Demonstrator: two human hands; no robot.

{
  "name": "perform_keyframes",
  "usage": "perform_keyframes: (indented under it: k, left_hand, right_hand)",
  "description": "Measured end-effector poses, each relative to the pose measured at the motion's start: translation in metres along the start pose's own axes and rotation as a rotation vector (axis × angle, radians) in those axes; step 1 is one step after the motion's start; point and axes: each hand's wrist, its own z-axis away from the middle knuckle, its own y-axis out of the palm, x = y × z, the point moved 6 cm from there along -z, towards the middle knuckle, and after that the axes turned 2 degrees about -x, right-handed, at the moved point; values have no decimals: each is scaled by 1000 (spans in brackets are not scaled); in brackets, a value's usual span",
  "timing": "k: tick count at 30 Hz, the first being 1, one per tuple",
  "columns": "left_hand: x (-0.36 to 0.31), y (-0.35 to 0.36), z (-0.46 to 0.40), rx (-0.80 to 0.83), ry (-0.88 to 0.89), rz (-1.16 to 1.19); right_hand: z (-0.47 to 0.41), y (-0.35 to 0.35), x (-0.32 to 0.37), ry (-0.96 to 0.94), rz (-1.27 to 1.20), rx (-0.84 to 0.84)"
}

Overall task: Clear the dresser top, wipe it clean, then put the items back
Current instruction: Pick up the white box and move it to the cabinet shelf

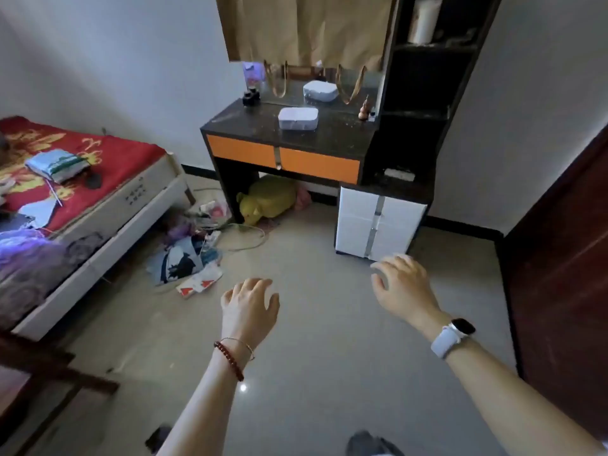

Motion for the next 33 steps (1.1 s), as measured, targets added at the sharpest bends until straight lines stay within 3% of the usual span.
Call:
perform_keyframes:
  k: [1, 4, 11, 18, 27, 33]
  left_hand:
    - [5, 13, -5, 56, -37, -4]
    - [8, 51, -32, 168, -77, -13]
    - [-17, 123, -145, 388, -97, 20]
    - [-31, 123, -291, 354, -108, 49]
    - [39, 126, -457, 349, -128, -22]
    - [77, 127, -601, 328, -75, 29]
  right_hand:
    - [-3, 16, -5, 21, -3, 28]
    - [-18, 63, -22, 126, -9, 317]
    - [-116, 120, -59, 148, -65, 459]
    - [-248, 147, -80, 184, -126, 492]
    - [-410, 216, -59, 128, -128, 565]
    - [-540, 251, -41, 233, -161, 493]
